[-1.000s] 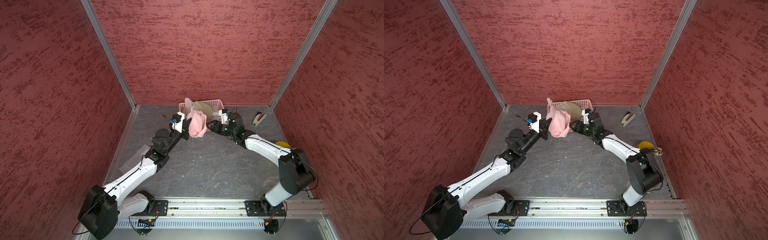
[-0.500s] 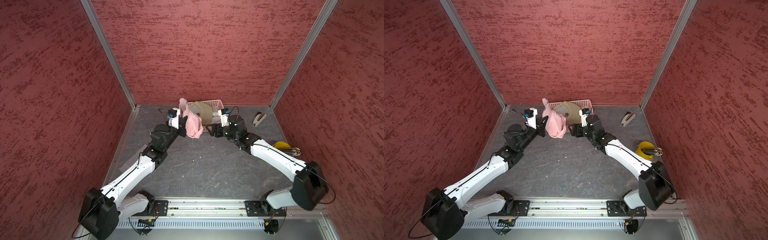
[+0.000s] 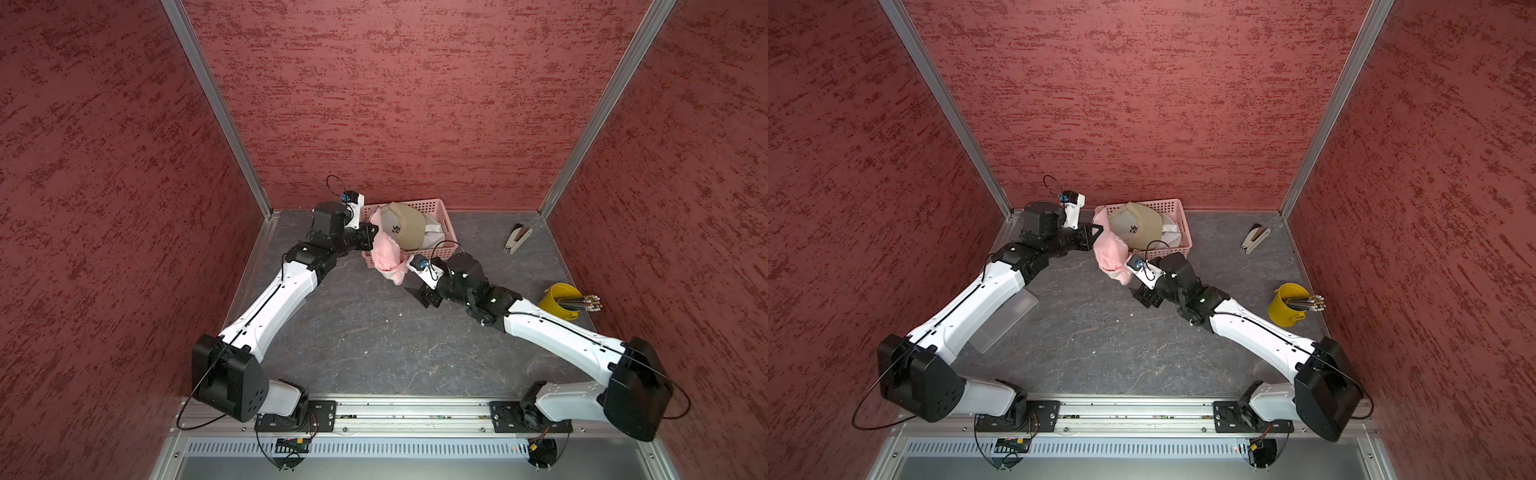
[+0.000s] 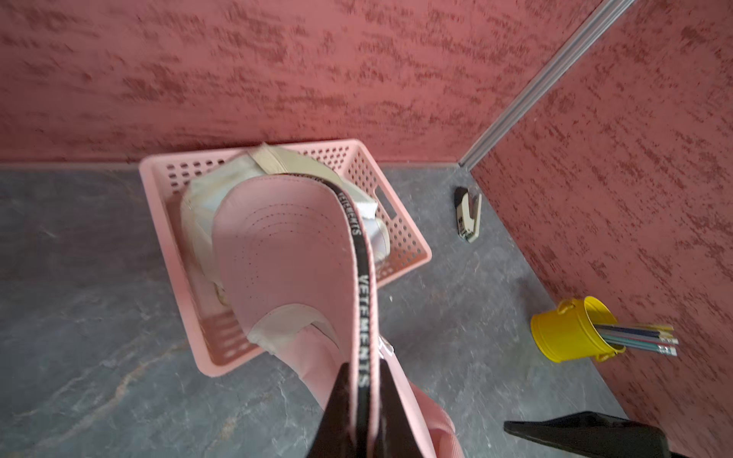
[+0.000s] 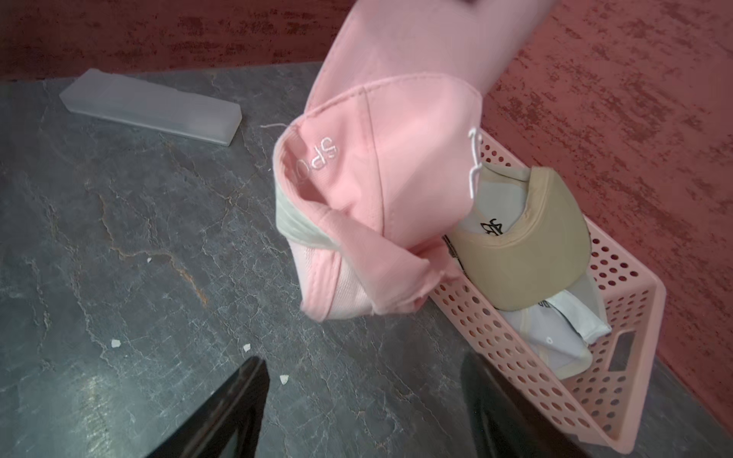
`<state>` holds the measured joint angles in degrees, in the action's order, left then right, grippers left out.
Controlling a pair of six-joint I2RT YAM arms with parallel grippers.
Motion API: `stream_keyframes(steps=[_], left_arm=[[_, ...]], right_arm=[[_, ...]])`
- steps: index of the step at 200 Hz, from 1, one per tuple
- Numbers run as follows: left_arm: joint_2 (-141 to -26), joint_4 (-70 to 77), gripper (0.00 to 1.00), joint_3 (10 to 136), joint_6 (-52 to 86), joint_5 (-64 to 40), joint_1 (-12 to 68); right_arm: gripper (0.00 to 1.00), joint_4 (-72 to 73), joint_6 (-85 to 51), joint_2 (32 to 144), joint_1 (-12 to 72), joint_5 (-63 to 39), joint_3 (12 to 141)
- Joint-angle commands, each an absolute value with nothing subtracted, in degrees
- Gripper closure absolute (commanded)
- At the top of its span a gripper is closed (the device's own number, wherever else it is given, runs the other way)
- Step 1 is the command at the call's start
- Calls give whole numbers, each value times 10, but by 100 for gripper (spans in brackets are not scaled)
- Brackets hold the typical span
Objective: Turn the baseball cap inside out
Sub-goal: Turn over the baseball cap.
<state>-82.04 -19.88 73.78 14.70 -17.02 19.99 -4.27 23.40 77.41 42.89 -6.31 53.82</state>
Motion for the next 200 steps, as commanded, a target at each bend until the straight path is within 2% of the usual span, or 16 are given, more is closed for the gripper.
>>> stream_keyframes(steps=[1,21,36,50,65,75,99,121,162,187,200], left_arm=[[-825,-235,100,770,150,-222,199],[-826,-235,100,773,152,-229,198],[-827,-235,100,776,153,-237,199],[-830,-236,100,778,155,-251,199],[-831,-230,100,774,164,-256,199],[-828,-221,100,769,169,-253,199],[-820,-203,100,756,189,-234,195],[-793,-150,100,710,243,-185,185],[-755,-59,100,639,346,-60,199],[-742,26,100,599,409,-14,208],[-741,73,100,583,434,-3,214]], right_arm=[[18,-46,287,796,440,-60,579],[19,-58,297,822,443,-74,597],[24,-59,301,831,443,-84,606],[38,-56,301,856,444,-83,614],[59,-50,296,865,444,-83,620],[68,-47,290,869,443,-83,622],[85,-20,264,866,443,-68,614],[100,-5,226,867,443,11,621],[100,43,99,855,448,284,616],[100,1,14,853,464,353,617],[100,-26,-23,866,477,352,621]])
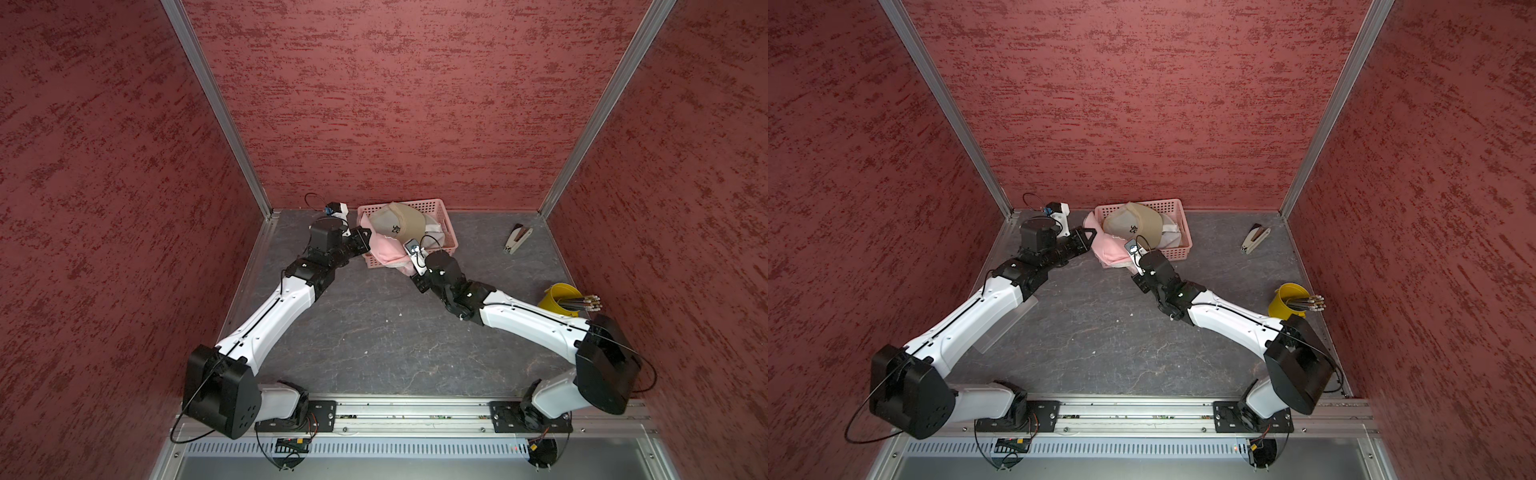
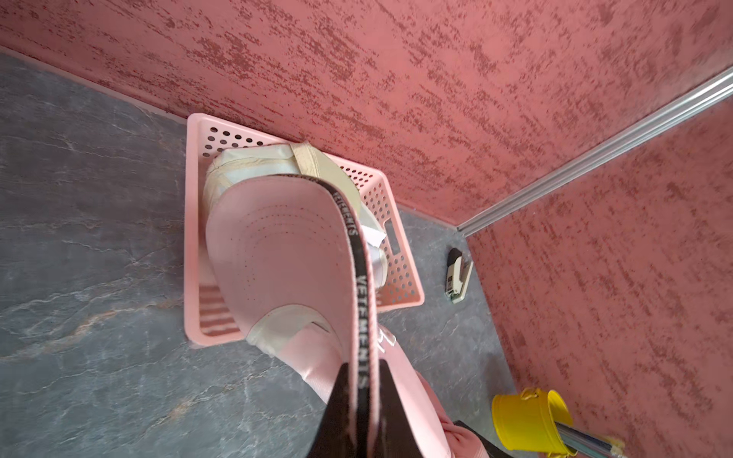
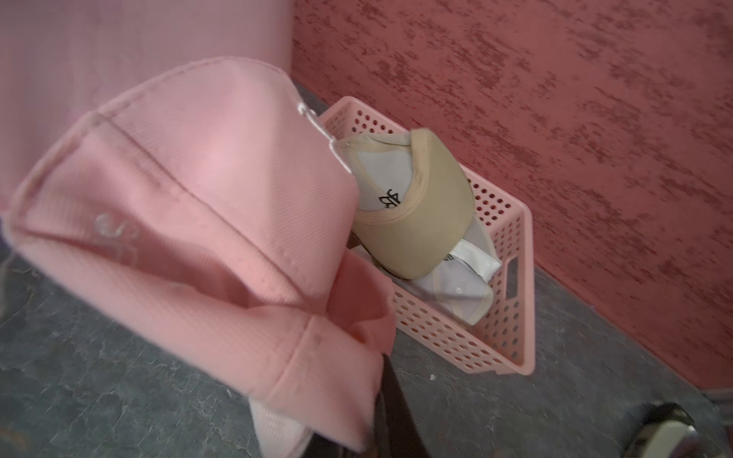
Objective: Turn the baseball cap inside out
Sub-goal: Turn over the baseball cap.
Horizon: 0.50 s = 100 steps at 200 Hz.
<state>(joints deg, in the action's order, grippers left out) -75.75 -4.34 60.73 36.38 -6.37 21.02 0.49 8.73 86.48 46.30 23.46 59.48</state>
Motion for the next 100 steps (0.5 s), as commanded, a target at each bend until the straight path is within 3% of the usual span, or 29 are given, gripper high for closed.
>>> stream_keyframes(steps=[1,28,63,77,100], left_arm=[[-740,78,100,582,437,-1,215],[-733,149,100,573,443,32,236],[-732,177,100,587,426,21,238],[-737,194,100,587,426,-7,235],[-745,237,100,577,416,-104,229]], right_arm=[[100,-26,-27,867,478,353,621],[100,-19,-73,895,508,348,607],[100,33,-131,885,522,269,575],[93,72,-138,879,522,203,564],[64,119,-116,870,523,99,558]])
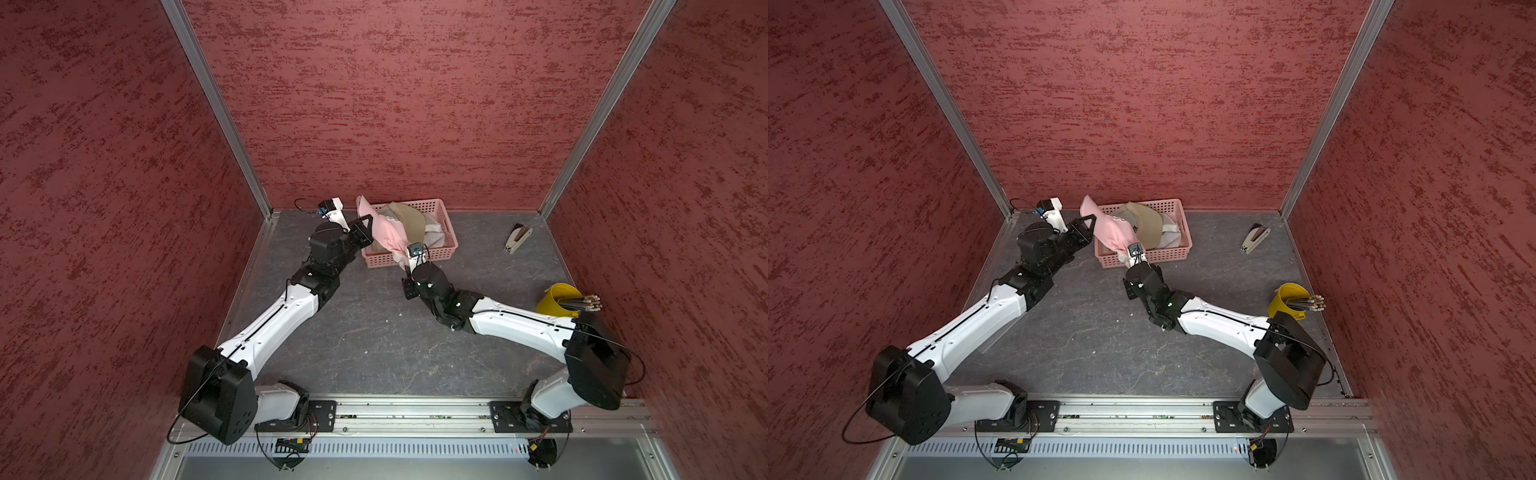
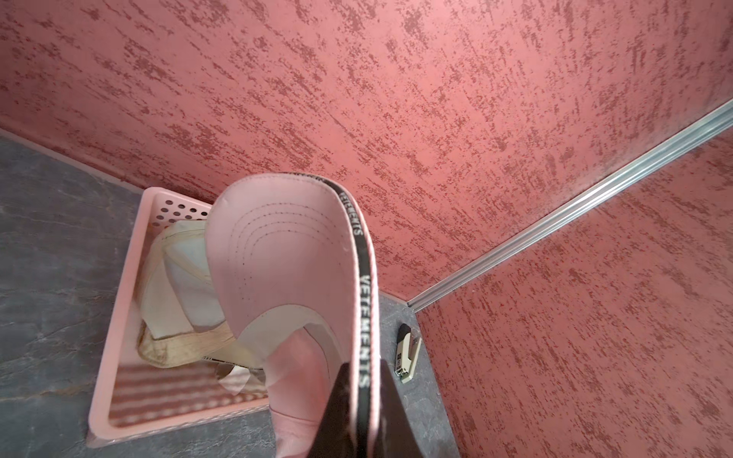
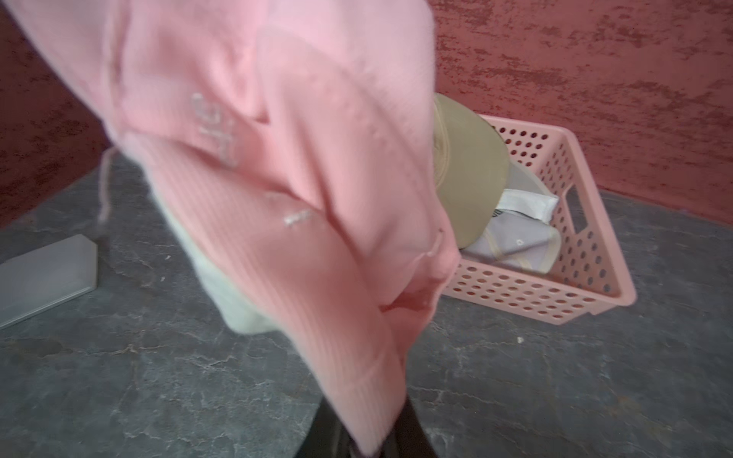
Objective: Turn the baseball cap inside out
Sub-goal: Turn over the baseball cap.
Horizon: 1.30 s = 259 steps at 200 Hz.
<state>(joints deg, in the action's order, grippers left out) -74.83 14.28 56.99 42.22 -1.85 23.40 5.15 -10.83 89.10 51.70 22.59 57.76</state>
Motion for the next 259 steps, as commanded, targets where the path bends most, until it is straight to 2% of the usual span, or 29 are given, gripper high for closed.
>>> stream_keyframes(steps=[1,27,61,86,116,146,179,207,259], left_arm=[[-745,239,100,577,415,-108,229],[-731,278,100,544,369,-192,215],[-740,200,100,568,288,-368,151],[-760,217,100,571,279,-486,99],[-812,260,100,606,296,-634,70],[-855,380,100,623,360,-726,71],[-854,357,100,636,345,-723,75],[-849,313,100,649,320,-704,80],[-846,303,100,668,341,-672,81]], right_arm=[[63,120,-114,869,523,93,558],[36,88,-82,793,512,-48,546],[19,-37,-94,656,429,-123,515],[13,-142,-94,586,345,-193,511],[13,-152,-141,588,254,-219,496],[16,12,-235,657,190,-268,442],[25,104,-275,747,170,-337,446],[25,189,-304,771,177,-375,425],[28,157,-213,768,229,-382,432]])
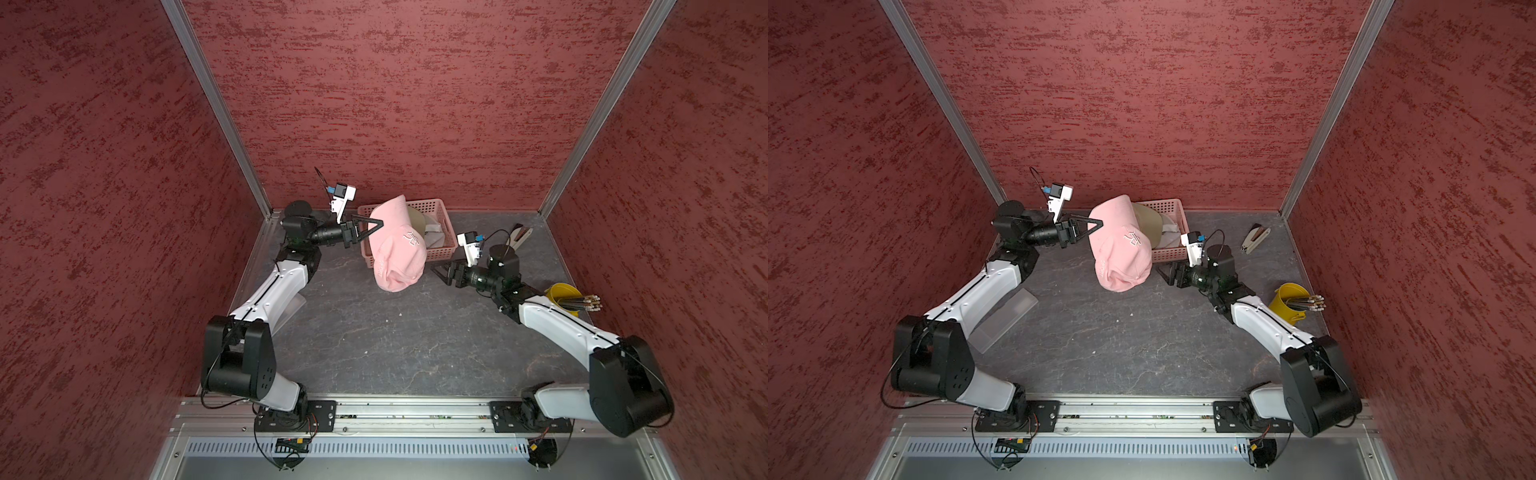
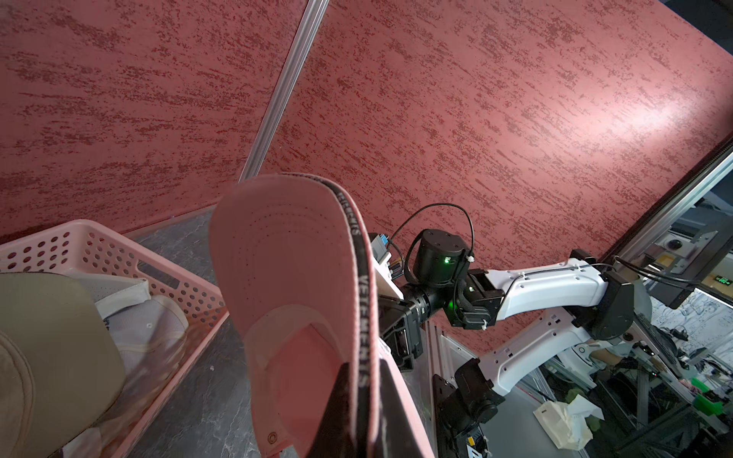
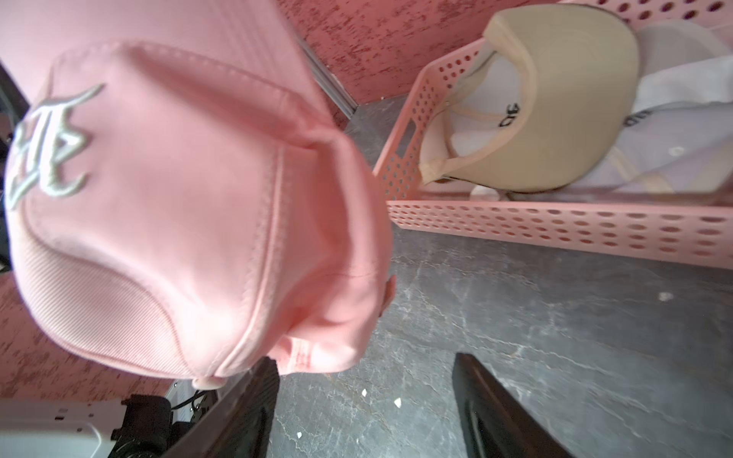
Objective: Turn the baseball cap inside out
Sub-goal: Turn over the baseball cap.
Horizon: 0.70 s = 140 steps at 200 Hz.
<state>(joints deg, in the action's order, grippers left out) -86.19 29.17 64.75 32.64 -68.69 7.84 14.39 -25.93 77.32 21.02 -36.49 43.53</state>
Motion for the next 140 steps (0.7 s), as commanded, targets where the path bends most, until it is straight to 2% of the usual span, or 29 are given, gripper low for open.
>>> stream_keyframes(steps=[1,60,86,102,118,140], left_arm=[[-846,304,100,668,342,-672,81],[-866,360,100,676,435,-669,82],[-866,359,100,676,439,-671,85],[-864,355,100,678,437,-672,88],[-865,334,100,683,427,-670,92],[-867,316,100,683,419,-662,96]], right_arm=[[28,156,-212,769,230,-381,432],[33,108,-127,781,257,-332,462],[39,109,-119,795,262,-311,477],[49,110,-121,807,264,-310,489],[68,117,-126,815,264,-310,495],[85,124,-132,815,264,-311,491]])
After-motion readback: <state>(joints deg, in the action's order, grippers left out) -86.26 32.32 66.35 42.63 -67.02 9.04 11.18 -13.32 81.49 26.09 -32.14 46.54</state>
